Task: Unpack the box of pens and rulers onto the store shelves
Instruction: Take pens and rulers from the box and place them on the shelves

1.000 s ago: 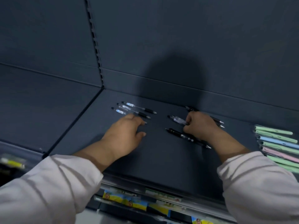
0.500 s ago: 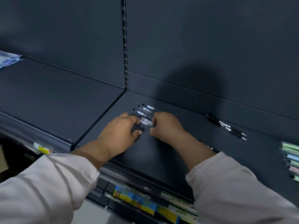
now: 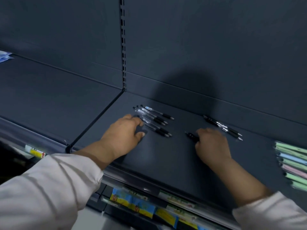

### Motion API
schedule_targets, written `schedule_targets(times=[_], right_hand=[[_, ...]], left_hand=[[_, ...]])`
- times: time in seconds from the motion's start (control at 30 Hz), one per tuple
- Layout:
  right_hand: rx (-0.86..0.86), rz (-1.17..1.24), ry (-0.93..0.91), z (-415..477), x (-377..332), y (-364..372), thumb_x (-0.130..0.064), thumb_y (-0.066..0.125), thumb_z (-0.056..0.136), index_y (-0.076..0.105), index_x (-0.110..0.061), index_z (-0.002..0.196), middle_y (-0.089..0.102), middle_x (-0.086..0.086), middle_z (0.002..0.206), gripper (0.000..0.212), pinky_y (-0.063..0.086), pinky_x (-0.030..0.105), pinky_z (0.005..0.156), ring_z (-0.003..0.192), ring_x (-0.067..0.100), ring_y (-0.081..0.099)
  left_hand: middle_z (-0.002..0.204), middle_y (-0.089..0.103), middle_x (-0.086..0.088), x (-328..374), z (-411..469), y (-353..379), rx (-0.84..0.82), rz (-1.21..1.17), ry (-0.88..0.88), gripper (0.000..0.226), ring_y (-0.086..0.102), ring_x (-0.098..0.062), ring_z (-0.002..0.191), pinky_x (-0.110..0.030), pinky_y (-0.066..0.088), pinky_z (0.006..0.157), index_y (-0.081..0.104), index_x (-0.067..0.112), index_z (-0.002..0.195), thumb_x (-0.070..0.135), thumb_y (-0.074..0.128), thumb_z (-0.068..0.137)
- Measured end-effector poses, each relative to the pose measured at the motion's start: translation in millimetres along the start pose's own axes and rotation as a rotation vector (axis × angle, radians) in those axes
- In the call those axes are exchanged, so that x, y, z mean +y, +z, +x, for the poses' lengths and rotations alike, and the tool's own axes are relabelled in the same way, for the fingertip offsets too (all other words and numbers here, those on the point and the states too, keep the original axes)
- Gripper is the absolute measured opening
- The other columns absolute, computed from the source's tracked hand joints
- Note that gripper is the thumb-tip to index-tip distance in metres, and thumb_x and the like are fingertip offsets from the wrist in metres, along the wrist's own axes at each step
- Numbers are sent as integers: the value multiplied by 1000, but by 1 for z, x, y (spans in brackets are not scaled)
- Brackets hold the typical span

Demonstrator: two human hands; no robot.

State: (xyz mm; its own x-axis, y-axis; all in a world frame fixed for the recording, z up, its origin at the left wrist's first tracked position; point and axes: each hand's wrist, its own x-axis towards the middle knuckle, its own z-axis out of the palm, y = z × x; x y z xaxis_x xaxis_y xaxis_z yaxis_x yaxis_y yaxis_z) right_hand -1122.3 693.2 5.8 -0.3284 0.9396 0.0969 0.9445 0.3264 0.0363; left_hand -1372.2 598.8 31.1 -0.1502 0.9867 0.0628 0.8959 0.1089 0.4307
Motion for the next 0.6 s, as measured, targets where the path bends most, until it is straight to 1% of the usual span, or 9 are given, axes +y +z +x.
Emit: schedule_targets(times=[0.07, 0.23, 0.3, 0.37, 0.43, 0.5, 0.6], right_hand=[[-23, -10, 5, 3, 12, 1, -11, 51, 83, 59, -14, 102, 60, 7, 106, 21, 41, 32, 80, 104, 30, 55], [31, 2, 104, 22, 39, 2, -4, 52, 82, 64, -15, 104, 62, 10, 109, 27, 44, 38, 85, 102, 34, 55], [22, -15, 138, 26, 42, 2, -6, 53, 84, 64, -16, 107, 61, 9, 110, 27, 42, 40, 86, 103, 34, 54], [66, -8, 139, 26, 33, 0, -12, 57, 86, 64, -13, 108, 60, 12, 111, 22, 41, 40, 85, 104, 35, 51], [134, 56, 73, 26, 10, -5, -16, 62, 85, 64, -10, 108, 60, 15, 110, 24, 41, 42, 84, 102, 38, 51], [186, 150, -42, 25, -28, -13, -15, 66, 81, 66, -8, 108, 62, 16, 109, 27, 42, 44, 84, 100, 39, 53], [235, 263, -243, 20, -99, -30, -14, 68, 78, 67, -9, 102, 63, 15, 103, 24, 45, 43, 79, 94, 38, 55]], left_hand=[[102, 42, 5, 3, 0, 2, 6, -2, 16, 34, 46, -14, 88, -25, 41, 81, 54, 20, 122, 33, 58, 91], [99, 41, 5, 6, -1, 2, 15, 5, 41, 34, 43, -13, 84, -23, 40, 79, 54, 20, 123, 32, 57, 91], [99, 40, 5, 4, -4, 0, 16, 6, 42, 34, 42, -12, 84, -22, 38, 77, 54, 20, 123, 32, 57, 91], [98, 39, 5, -1, -9, -3, 19, 6, 37, 35, 42, -13, 85, -23, 39, 78, 54, 21, 124, 32, 57, 91], [99, 41, 4, -9, -16, -9, 31, 8, 25, 35, 45, -15, 87, -26, 42, 81, 54, 20, 124, 33, 57, 91], [107, 47, 0, -21, -23, -18, 51, 25, 1, 38, 51, -19, 97, -27, 43, 87, 53, 19, 126, 33, 57, 91], [118, 48, -4, -48, -38, -35, 97, 56, -62, 41, 51, -24, 109, -29, 41, 90, 51, 19, 129, 34, 56, 91]])
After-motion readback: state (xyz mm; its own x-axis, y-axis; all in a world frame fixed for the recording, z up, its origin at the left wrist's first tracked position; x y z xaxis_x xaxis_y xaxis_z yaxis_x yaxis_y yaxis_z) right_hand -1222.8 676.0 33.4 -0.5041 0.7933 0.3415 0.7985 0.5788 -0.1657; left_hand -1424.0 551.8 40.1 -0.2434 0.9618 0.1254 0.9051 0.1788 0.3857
